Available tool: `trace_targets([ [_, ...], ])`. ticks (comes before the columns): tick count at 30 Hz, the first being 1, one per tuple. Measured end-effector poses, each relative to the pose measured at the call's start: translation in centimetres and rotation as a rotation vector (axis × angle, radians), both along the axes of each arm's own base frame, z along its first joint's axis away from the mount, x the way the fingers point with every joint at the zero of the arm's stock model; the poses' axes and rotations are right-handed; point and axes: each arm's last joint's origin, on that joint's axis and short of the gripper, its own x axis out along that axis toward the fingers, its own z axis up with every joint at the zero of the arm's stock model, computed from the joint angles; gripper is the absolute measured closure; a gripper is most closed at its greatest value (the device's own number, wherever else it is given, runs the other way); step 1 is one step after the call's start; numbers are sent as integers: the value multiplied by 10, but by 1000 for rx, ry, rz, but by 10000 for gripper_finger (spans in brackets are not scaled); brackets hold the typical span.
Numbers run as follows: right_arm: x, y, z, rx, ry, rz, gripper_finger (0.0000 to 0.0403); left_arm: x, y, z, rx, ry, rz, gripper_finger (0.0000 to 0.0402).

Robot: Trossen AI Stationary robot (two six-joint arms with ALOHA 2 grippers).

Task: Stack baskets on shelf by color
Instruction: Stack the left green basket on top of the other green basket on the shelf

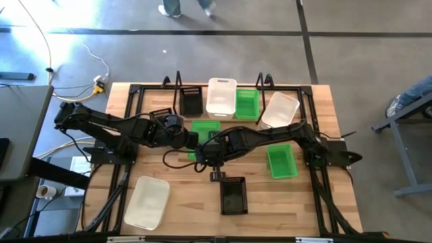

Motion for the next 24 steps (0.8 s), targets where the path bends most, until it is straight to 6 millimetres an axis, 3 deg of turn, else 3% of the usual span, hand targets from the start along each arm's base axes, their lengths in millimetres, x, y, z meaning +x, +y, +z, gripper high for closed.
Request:
trace_targets([
  [15,-4,5,-2,42,19,-134,403,0,-4,-1,11,76,-205,250],
  [24,-9,19,-2,57,30,-200,403,-1,-5,-3,56,137,-324,253],
])
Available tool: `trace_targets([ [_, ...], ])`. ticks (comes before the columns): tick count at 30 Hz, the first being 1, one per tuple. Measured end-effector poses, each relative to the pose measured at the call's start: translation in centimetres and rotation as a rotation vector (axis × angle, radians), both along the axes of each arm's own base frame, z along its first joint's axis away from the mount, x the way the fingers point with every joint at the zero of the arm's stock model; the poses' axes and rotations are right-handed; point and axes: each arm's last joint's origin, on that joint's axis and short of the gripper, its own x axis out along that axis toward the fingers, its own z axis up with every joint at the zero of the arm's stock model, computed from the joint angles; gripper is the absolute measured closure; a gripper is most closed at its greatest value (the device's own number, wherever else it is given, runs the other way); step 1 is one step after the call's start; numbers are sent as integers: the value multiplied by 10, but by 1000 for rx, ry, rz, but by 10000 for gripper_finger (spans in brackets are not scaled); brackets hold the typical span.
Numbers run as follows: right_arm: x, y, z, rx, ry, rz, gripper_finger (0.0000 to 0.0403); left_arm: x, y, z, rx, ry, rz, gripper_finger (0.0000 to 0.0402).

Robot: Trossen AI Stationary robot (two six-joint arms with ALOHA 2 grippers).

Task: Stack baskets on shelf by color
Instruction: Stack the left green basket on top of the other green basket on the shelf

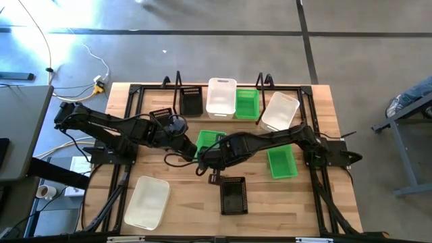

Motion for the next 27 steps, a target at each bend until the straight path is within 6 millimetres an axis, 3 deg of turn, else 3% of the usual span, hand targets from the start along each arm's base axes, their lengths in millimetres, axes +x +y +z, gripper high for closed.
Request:
trace_targets([
  [17,-9,27,0,27,0,-42,403,-11,18,5,107,79,-137,271],
  [27,-29,20,16,-105,21,-74,403,-33,25,28,201,10,-194,271],
])
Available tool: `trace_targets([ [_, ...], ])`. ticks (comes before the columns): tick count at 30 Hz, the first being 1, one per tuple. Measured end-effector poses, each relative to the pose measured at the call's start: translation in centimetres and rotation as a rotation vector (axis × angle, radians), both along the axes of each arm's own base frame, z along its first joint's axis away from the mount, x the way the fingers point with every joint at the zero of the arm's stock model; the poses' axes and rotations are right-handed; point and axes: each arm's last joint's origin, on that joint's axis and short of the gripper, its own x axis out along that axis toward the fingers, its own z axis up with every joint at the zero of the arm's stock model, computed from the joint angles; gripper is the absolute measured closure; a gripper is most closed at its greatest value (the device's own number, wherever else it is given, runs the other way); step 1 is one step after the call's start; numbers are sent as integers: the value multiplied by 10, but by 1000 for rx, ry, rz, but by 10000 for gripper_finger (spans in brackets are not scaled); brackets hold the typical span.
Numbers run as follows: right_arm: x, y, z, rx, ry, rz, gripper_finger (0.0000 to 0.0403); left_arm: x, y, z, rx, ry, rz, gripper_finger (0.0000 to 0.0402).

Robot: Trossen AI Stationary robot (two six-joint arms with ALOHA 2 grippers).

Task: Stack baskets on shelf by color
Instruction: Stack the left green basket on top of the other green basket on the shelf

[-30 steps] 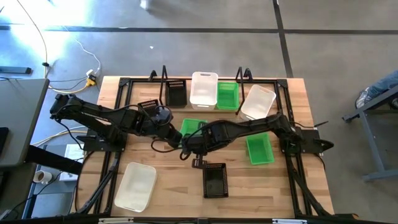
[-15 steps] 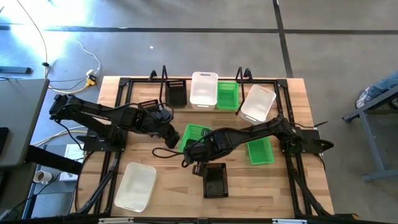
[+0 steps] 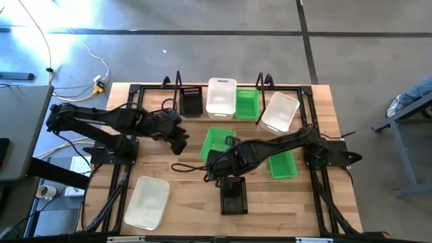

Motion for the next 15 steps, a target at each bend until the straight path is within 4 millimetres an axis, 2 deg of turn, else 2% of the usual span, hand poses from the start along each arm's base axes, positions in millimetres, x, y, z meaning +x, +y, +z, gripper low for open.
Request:
trace_targets([
  [9,-29,-20,32,-200,-3,-23,403,-14,2,12,81,-46,32,271],
  [15,-40,-49,56,-263,-38,-15,403,-18,3,15,127,-48,47,271],
])
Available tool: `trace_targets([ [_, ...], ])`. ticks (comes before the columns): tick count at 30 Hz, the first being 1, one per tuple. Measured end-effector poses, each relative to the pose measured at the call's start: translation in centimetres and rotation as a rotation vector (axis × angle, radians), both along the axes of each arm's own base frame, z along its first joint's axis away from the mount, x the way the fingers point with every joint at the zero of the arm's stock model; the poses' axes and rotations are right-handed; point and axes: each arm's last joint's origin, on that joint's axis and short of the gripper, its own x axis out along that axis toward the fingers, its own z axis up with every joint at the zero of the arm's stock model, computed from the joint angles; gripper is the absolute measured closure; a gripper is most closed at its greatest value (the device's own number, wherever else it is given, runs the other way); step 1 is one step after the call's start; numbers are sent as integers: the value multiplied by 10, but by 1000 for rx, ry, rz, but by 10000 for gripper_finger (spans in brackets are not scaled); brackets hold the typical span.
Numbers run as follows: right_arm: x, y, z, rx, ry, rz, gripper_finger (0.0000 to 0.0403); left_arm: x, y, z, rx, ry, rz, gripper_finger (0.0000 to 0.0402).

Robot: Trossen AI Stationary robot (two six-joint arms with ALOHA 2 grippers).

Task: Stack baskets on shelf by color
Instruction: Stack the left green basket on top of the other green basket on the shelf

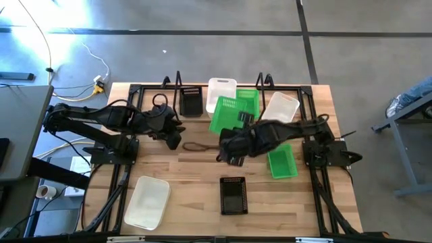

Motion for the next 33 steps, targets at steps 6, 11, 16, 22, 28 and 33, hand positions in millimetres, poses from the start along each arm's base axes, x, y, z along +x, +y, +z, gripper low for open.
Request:
trace_targets([
  [6,-6,-27,13,-25,0,-4,403,0,4,0,14,3,18,271],
  [11,-5,-44,14,-40,26,-3,403,-1,9,0,14,4,47,271],
  [16,-3,-61,14,-49,44,-21,403,-2,16,0,29,16,59,271],
  [22,-3,-78,13,-36,55,-45,403,-3,22,0,34,28,86,271],
  [28,-3,-86,13,-14,58,-59,403,-4,26,0,45,37,93,271],
  [33,-3,-87,13,-12,60,-55,403,-5,29,-1,44,38,103,271],
])
